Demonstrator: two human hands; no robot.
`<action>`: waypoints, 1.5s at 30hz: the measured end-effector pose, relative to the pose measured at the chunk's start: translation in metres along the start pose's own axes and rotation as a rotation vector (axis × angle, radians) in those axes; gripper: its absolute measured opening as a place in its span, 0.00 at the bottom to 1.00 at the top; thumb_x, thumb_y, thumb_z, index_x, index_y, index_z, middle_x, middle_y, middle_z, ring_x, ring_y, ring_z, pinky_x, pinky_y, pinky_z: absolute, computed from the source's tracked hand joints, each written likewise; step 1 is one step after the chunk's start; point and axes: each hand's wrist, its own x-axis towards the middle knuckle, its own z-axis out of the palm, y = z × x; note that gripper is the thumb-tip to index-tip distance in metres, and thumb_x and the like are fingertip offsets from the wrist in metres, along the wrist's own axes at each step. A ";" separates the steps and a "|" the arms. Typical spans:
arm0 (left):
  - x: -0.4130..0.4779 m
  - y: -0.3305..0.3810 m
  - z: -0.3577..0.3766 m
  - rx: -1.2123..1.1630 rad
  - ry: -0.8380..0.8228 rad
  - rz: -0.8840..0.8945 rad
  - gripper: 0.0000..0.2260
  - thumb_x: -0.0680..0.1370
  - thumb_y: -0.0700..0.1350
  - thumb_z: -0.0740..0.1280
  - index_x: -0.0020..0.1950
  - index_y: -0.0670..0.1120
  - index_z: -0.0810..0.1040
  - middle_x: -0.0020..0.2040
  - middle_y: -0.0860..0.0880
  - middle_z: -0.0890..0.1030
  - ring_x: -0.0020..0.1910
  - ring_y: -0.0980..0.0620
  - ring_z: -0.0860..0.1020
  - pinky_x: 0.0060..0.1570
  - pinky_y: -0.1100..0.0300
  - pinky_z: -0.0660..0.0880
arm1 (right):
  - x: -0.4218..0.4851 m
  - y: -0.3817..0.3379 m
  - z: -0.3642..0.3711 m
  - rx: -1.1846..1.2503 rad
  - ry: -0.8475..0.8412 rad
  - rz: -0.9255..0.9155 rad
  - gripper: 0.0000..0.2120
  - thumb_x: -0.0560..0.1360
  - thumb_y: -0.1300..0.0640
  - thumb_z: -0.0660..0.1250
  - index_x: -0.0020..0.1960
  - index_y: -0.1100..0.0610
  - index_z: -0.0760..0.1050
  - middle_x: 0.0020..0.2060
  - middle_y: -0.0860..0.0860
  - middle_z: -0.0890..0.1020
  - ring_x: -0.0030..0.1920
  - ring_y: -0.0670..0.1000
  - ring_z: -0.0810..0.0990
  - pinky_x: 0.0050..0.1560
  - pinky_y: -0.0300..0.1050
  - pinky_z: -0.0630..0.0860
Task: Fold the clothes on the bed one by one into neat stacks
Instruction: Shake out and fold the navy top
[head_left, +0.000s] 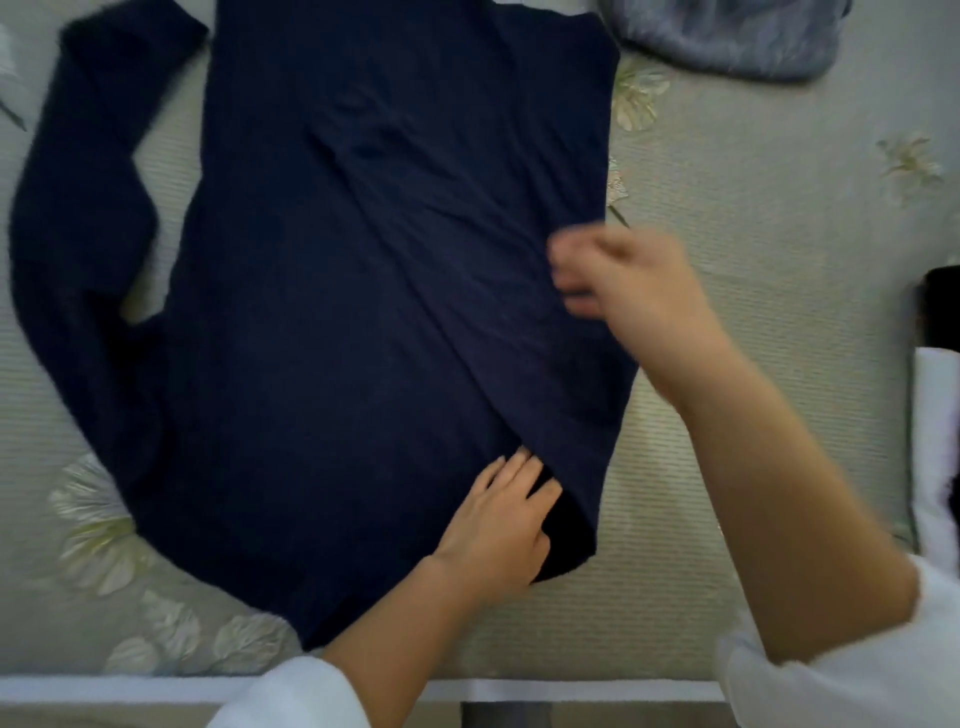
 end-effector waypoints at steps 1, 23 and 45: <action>-0.005 -0.007 -0.003 -0.057 0.011 0.016 0.24 0.79 0.41 0.58 0.76 0.50 0.60 0.78 0.51 0.54 0.76 0.53 0.50 0.73 0.62 0.41 | -0.005 0.027 0.004 -0.060 0.010 0.089 0.07 0.76 0.61 0.65 0.44 0.61 0.80 0.38 0.50 0.80 0.43 0.46 0.77 0.49 0.48 0.75; 0.144 -0.161 -0.240 -0.578 0.592 -0.479 0.28 0.75 0.33 0.64 0.71 0.56 0.70 0.70 0.55 0.64 0.66 0.56 0.66 0.58 0.70 0.69 | -0.014 0.136 0.075 -0.844 0.234 0.022 0.31 0.78 0.45 0.59 0.77 0.52 0.55 0.78 0.53 0.51 0.78 0.52 0.44 0.75 0.56 0.41; -0.116 -0.312 -0.281 -0.806 0.962 -0.966 0.18 0.76 0.48 0.67 0.64 0.48 0.70 0.46 0.52 0.78 0.40 0.59 0.77 0.40 0.63 0.75 | 0.002 0.039 0.282 -0.941 -0.341 -0.518 0.29 0.79 0.49 0.58 0.76 0.58 0.58 0.77 0.53 0.58 0.78 0.52 0.51 0.76 0.52 0.47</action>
